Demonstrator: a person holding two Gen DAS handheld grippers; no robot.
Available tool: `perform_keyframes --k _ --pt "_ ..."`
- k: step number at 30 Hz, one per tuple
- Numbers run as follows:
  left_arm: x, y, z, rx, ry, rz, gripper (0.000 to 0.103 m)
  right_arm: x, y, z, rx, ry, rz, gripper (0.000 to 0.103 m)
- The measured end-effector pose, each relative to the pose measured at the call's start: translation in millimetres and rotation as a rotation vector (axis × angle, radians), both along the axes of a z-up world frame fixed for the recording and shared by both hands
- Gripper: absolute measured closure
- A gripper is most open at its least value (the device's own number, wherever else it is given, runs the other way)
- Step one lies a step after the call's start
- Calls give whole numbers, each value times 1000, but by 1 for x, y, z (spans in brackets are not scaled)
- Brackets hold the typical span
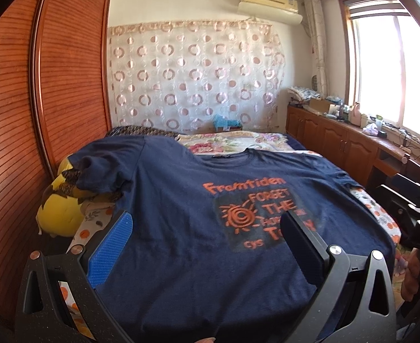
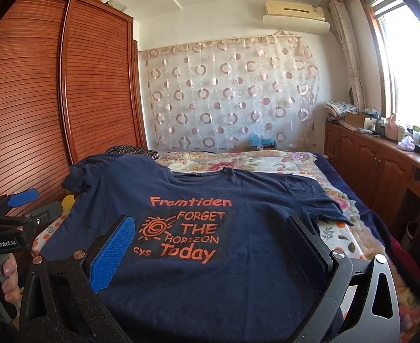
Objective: Fold small clothes
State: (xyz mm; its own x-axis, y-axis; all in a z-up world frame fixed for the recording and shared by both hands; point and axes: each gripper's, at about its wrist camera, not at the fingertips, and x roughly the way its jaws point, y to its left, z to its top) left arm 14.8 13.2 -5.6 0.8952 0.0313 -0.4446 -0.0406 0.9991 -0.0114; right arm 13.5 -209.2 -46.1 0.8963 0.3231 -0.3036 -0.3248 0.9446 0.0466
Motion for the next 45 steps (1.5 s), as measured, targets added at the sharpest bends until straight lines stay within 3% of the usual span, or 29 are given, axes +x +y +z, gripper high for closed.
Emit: perform_keyframes --k 7,19,32,35,38,40,45 --pt "12 33 -18 -4 37 56 0 24 10 -6 -25 16 24 0" --pt "27 92 -37 -1 91 146 0 85 33 -22 -62 122 146 0" --pt "62 154 -35 -17 119 165 0 129 31 -9 -124 220 231 0" --pt "70 164 -33 -32 126 161 4 138 39 -14 -152 240 237 0" --pt "82 179 -32 -110 119 125 11 136 42 -9 -174 252 239 0" --pt "90 188 -32 -152 123 118 20 138 42 -7 -181 264 241 0" --pt "110 195 -36 -149 158 116 41 136 38 -1 -173 269 235 0"
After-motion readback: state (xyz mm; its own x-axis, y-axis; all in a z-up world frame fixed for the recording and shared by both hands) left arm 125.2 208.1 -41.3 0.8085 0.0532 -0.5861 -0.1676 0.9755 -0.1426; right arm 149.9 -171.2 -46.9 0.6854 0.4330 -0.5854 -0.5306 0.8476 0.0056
